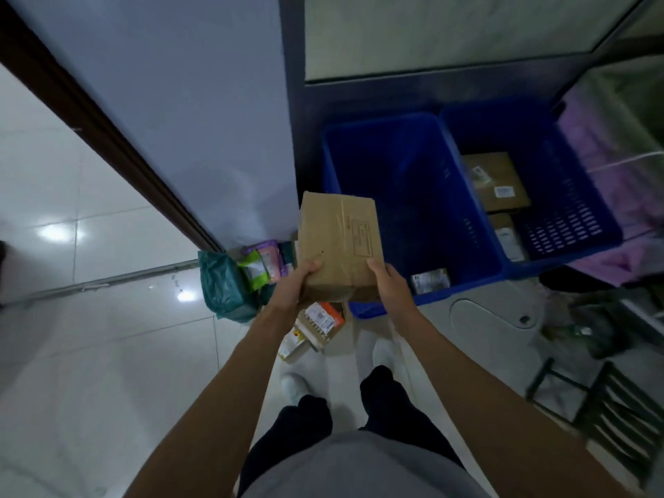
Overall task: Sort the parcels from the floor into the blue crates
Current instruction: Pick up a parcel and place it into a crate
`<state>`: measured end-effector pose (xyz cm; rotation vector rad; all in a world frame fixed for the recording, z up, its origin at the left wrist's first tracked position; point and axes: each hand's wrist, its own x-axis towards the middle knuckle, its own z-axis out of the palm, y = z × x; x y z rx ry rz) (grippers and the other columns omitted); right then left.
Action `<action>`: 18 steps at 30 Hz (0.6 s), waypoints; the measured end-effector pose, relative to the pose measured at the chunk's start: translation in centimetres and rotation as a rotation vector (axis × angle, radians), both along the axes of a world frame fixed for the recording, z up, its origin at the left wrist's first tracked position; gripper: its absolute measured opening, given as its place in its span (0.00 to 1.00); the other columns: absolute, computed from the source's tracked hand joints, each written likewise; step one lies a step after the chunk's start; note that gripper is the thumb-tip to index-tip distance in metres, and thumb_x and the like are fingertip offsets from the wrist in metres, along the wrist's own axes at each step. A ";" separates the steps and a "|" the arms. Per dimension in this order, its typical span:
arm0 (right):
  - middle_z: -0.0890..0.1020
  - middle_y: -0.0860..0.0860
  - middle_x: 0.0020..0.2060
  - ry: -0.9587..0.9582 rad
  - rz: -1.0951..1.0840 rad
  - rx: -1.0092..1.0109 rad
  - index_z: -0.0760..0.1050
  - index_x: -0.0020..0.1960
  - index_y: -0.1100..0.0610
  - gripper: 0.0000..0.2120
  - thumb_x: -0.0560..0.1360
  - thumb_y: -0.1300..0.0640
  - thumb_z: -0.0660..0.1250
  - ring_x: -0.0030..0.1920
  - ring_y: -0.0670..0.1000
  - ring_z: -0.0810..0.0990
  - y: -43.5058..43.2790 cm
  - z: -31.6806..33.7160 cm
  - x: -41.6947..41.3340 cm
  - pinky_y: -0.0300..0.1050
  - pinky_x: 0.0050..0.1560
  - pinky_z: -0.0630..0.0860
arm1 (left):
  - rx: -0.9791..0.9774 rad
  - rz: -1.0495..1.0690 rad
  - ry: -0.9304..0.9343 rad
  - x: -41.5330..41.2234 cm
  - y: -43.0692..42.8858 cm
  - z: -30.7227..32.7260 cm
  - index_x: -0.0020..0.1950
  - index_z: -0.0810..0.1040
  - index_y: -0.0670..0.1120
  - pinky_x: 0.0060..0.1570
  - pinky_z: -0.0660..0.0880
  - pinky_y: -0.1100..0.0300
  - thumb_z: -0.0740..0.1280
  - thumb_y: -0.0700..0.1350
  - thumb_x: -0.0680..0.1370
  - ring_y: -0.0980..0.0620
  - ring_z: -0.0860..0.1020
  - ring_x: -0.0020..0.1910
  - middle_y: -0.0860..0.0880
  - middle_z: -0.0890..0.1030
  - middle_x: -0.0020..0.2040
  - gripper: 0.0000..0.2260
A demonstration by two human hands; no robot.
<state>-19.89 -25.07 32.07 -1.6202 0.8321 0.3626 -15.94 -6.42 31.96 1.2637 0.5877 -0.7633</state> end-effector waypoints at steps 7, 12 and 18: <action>0.78 0.47 0.55 -0.016 -0.173 0.224 0.70 0.64 0.46 0.20 0.79 0.35 0.61 0.58 0.52 0.77 -5.7 3.5 -2.3 0.57 0.66 0.75 | -0.074 -0.098 -0.048 0.6 -6.3 4.2 0.61 0.78 0.48 0.59 0.78 0.48 0.72 0.53 0.74 0.45 0.80 0.57 0.47 0.83 0.57 0.18; 0.75 0.49 0.65 -0.076 -0.164 0.338 0.65 0.70 0.43 0.27 0.76 0.32 0.62 0.64 0.55 0.75 -9.8 4.2 -2.4 0.59 0.65 0.75 | -0.047 -0.090 -0.106 0.9 -10.4 6.3 0.63 0.76 0.47 0.56 0.79 0.50 0.71 0.51 0.75 0.47 0.80 0.55 0.47 0.83 0.55 0.18; 0.76 0.47 0.63 -0.111 -0.080 0.419 0.69 0.68 0.43 0.23 0.78 0.36 0.64 0.63 0.54 0.76 -18.1 4.7 -2.6 0.60 0.66 0.75 | -0.051 -0.034 -0.154 -0.2 -18.1 7.7 0.58 0.76 0.52 0.46 0.79 0.53 0.68 0.50 0.78 0.47 0.80 0.55 0.48 0.82 0.56 0.10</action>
